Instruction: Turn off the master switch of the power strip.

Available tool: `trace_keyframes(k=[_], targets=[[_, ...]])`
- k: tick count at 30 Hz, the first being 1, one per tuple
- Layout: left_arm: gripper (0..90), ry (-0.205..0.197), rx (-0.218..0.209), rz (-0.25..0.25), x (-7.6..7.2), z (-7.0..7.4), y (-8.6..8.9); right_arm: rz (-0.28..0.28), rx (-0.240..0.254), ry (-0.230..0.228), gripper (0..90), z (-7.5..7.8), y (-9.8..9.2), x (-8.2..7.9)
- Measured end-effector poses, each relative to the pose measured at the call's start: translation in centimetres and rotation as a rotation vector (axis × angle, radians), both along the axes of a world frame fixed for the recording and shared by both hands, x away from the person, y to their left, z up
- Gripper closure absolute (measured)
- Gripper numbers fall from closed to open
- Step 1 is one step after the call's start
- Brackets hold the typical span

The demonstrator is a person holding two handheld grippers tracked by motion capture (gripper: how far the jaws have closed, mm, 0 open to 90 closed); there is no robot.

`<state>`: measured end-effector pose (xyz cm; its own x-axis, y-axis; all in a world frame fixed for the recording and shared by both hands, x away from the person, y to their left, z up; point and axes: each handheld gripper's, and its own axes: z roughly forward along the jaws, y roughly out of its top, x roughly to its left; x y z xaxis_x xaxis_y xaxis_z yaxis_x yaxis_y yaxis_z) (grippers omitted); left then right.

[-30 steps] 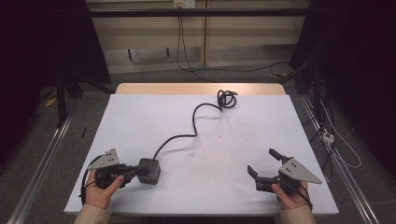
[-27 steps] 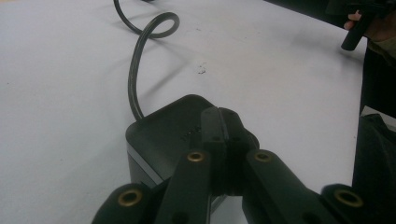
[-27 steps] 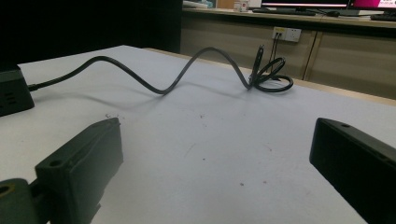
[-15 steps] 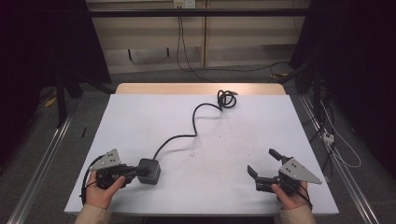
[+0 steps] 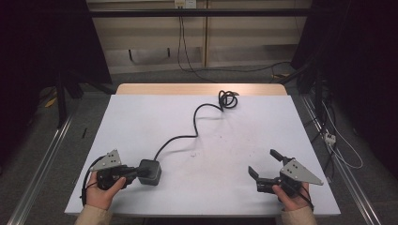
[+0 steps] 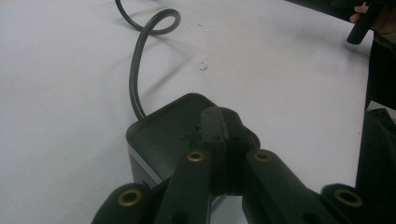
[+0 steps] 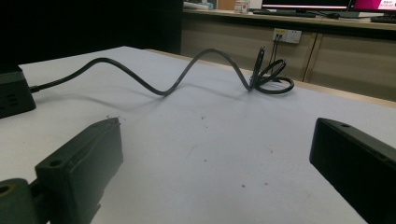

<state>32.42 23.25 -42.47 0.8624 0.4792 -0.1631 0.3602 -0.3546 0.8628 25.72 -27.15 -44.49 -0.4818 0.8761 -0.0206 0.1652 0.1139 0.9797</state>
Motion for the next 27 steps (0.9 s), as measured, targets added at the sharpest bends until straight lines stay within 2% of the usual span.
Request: trace_keyframes(k=[8,17,27], targets=[[90.0,-0.003,0.008,0.0,-0.05,0.07,-0.05,-0.001,0.002,-0.006,2.2,0.04,0.0,-0.02],[90.0,0.005,-0.003,0.003,-0.01,-0.01,-0.02,0.001,0.002,-0.007,2.2,0.03,0.04,-0.03],[90.0,0.001,0.012,0.006,-0.1,0.11,-0.1,-0.002,-0.002,-0.011,2.3,0.04,0.07,-0.05]])
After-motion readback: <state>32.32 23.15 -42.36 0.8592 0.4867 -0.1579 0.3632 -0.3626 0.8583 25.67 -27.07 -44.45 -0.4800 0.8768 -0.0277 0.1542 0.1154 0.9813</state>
